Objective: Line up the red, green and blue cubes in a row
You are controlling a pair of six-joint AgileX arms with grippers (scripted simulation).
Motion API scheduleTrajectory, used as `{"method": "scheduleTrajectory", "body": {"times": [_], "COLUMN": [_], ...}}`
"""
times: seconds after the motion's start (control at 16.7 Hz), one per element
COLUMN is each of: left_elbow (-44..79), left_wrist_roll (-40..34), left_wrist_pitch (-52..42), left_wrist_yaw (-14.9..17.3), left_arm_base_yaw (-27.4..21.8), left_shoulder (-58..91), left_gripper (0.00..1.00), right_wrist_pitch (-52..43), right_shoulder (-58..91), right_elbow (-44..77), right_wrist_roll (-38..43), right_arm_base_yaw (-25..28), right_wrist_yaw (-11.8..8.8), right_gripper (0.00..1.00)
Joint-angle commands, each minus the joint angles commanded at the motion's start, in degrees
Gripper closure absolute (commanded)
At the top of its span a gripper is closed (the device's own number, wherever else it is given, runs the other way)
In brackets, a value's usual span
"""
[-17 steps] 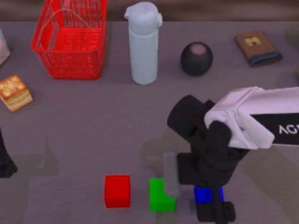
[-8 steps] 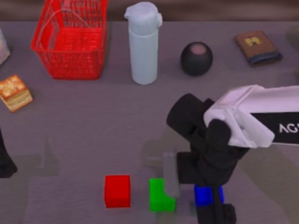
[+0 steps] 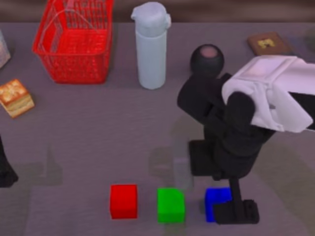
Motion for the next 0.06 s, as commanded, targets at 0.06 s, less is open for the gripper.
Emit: {"method": "scheduleTrajectory", "body": {"times": [0.06], "left_elbow": [0.0], "left_wrist_roll": [0.0], "left_wrist_pitch": [0.0], "left_wrist_yaw": [0.0], "left_arm_base_yaw": [0.0], "left_shoulder": [0.0], "left_gripper": [0.0], "right_wrist_pitch": [-0.4], "right_shoulder": [-0.3], "right_elbow": [0.2], "right_wrist_roll": [0.0], "right_arm_base_yaw": [0.0], "right_wrist_yaw": [0.0], "right_gripper": [0.0]}}
